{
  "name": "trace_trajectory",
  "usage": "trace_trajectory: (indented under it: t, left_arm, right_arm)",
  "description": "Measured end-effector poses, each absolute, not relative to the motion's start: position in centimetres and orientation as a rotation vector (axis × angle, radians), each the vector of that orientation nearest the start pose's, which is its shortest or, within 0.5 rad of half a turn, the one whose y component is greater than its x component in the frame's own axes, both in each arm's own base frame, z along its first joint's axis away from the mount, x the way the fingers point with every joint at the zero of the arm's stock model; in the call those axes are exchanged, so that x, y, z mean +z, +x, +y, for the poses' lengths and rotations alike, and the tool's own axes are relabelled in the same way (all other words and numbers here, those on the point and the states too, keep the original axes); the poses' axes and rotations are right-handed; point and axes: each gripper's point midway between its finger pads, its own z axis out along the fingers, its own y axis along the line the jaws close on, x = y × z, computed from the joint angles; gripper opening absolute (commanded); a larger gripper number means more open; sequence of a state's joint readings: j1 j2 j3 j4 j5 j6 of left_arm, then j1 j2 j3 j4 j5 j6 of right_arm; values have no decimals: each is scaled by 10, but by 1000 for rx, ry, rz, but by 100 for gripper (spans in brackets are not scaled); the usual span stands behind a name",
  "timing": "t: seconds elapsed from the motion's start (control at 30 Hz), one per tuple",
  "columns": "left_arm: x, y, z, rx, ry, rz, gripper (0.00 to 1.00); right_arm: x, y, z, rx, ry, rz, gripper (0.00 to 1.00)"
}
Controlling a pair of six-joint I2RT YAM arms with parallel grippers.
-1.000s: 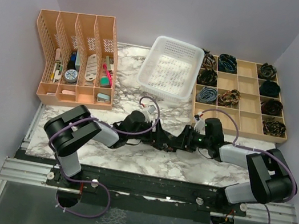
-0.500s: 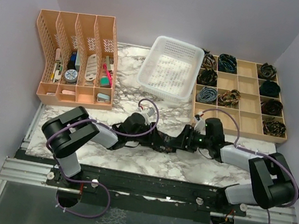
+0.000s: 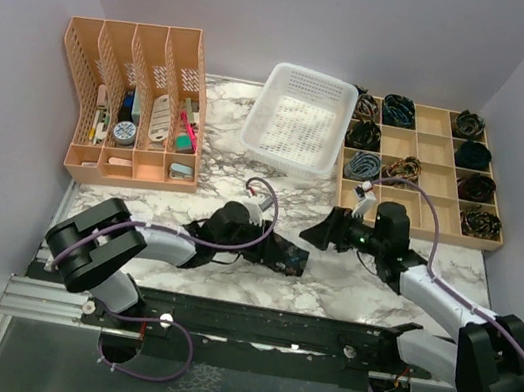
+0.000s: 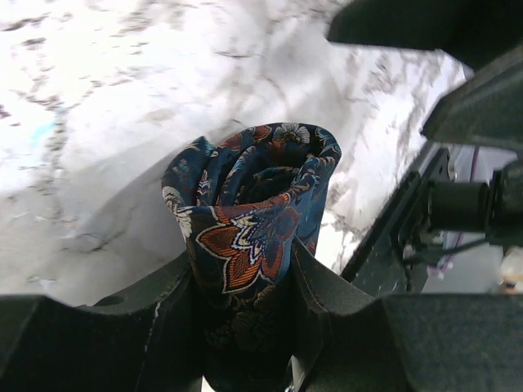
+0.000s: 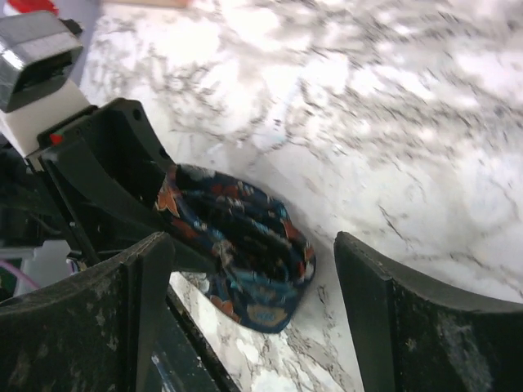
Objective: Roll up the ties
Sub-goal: Pick up the tie at the center of the board, then place the tie in the storage box.
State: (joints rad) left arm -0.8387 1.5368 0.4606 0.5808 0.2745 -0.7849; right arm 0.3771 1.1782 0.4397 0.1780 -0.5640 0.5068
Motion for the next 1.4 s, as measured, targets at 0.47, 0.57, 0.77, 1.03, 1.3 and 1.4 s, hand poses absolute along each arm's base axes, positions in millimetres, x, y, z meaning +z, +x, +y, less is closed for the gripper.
trace_trajectory:
  t: [0.47, 0.57, 0.77, 1.03, 1.3, 1.4]
  left_arm:
    - [119, 161, -313, -1210, 649, 1936, 0]
    - [121, 157, -307, -1181, 720, 1910, 0]
    - [141, 156, -299, -1127, 817, 1819, 0]
    - [166, 166, -298, -1120, 853, 1771, 0]
    - [180, 156, -297, -1158, 897, 1706, 0]
    - [181, 153, -298, -1172, 917, 1695, 0]
  right_arm:
    - [163, 201, 244, 1360, -697, 1616, 89]
    - [180, 199, 252, 1368, -838, 1541, 91]
    - [199, 194, 269, 1310, -1084, 1429, 95]
    - [179, 171, 284, 1298, -1286, 1442, 100]
    - [157, 160, 291, 1334, -1350, 1531, 98]
    - [153, 161, 294, 1347, -1356, 1565, 96]
